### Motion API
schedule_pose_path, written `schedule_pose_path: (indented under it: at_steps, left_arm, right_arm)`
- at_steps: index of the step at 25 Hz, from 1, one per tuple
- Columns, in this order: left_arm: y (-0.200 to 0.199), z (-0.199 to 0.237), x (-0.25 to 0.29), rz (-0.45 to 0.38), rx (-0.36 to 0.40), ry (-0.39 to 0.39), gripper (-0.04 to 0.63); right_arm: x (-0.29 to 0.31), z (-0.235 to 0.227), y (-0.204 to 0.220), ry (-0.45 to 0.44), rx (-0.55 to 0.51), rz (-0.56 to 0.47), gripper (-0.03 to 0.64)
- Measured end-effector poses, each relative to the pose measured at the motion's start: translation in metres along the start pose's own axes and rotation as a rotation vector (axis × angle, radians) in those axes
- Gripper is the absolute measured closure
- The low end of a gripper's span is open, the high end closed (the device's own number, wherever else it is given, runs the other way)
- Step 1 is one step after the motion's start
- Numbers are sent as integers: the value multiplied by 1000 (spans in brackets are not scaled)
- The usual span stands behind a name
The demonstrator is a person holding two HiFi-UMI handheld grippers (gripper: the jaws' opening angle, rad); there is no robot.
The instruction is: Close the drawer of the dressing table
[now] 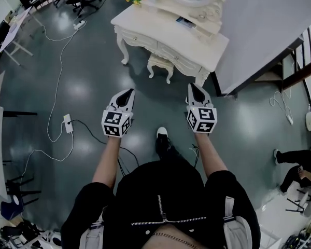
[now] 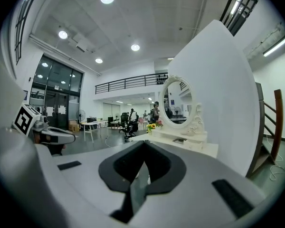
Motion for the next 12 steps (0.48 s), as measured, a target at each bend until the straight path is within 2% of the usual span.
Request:
schedule_pose_path:
  at_steps: [12]
  left_arm:
    - [-51,83,159,7,-2,-52,574]
  right_arm:
    - [179,-80,-39,-44,-11,8,611]
Point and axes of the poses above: the fingertips, and each gripper's own axes: x forward along the fingers, z to its left, y out of its underside, the point moved 7 cm from there along -x, backward along the fingers, and after that the axes turned 4 degrees about y, right-handed, at the moved point
